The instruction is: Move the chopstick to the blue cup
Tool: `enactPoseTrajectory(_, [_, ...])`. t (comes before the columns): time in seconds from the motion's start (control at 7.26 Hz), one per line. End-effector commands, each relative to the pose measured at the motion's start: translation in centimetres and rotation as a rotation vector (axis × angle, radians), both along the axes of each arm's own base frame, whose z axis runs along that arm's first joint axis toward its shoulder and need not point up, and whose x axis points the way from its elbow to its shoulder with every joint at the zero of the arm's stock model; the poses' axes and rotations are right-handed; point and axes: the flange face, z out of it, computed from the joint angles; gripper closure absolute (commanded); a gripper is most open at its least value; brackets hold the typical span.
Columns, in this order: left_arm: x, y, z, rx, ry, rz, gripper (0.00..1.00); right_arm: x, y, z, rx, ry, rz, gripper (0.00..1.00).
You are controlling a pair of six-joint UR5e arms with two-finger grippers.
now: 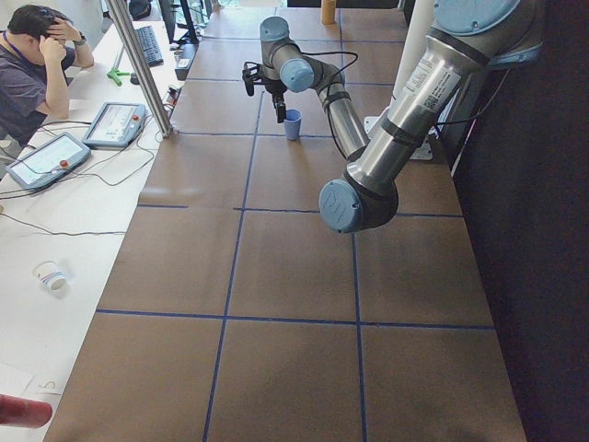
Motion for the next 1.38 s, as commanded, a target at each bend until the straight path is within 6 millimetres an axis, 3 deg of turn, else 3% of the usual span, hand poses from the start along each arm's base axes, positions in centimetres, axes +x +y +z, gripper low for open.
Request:
enactPoseTrajectory(0.0, [-0.2,-0.2,1.2,-0.003,-0.019,0.004,0.0,-12.2,-8.1,-12.8,-0.046,-0.036,-0.033,1.0])
enactPoseTrajectory(0.14, [-0.8,-0.8,1.9,0.043,-0.036,0.028,0.0,-18.9,-10.2,-16.3,-0.072,-0.061,-0.039,1.0])
enactPoseTrajectory(0.28, [-2.3,-1.8,2.9,0.061,-0.067,0.035,0.0,-24.4,-11.1,-21.1,-0.08,-0.094,-0.018,1.0])
enactPoseTrajectory(0.69, [-7.6,-3.6,5.8,0.14,-0.136,0.067,0.0,-40.3,-9.2,-31.5,0.085,-0.173,-0.151,1.0])
enactPoseTrajectory(0.83, [-9.4,-3.7,7.6,0.16,-0.157,0.078,0.0,-45.4,-8.1,-34.1,0.151,-0.196,-0.109,1.0])
enactPoseTrajectory(1.1, [-12.1,-4.4,10.1,0.182,-0.187,0.086,0.0,-55.5,-4.8,-36.8,0.325,-0.141,-0.12,1.0])
enactPoseTrajectory(1.24, [-13.1,-4.5,10.9,0.185,-0.195,0.087,0.0,-59.3,-3.0,-37.4,0.366,-0.095,-0.106,1.0])
